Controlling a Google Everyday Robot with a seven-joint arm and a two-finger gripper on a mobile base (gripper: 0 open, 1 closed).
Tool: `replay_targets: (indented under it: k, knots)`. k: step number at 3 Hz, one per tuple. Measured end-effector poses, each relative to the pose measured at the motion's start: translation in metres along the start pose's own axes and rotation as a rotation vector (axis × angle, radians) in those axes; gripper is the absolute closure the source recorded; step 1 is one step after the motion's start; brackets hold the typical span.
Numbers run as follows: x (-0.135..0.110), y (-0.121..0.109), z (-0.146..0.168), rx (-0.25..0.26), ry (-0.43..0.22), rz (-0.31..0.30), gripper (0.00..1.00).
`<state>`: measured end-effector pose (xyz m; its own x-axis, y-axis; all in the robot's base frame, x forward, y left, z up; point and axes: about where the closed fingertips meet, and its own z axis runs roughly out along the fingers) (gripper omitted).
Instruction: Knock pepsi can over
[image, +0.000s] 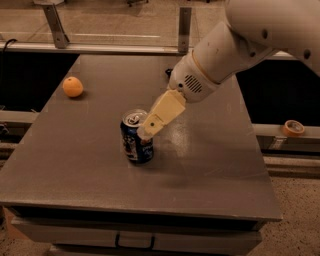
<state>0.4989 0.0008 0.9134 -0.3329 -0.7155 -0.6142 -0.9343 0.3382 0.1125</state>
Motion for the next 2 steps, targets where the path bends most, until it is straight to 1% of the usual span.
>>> replay_targets:
  k: [1,2]
  knots:
    - [0.003,0.005,0.015,-0.033,-0.052,0.034,0.0]
    - [0.001,0.013,0.028,-0.059,-0.117,0.025,0.0]
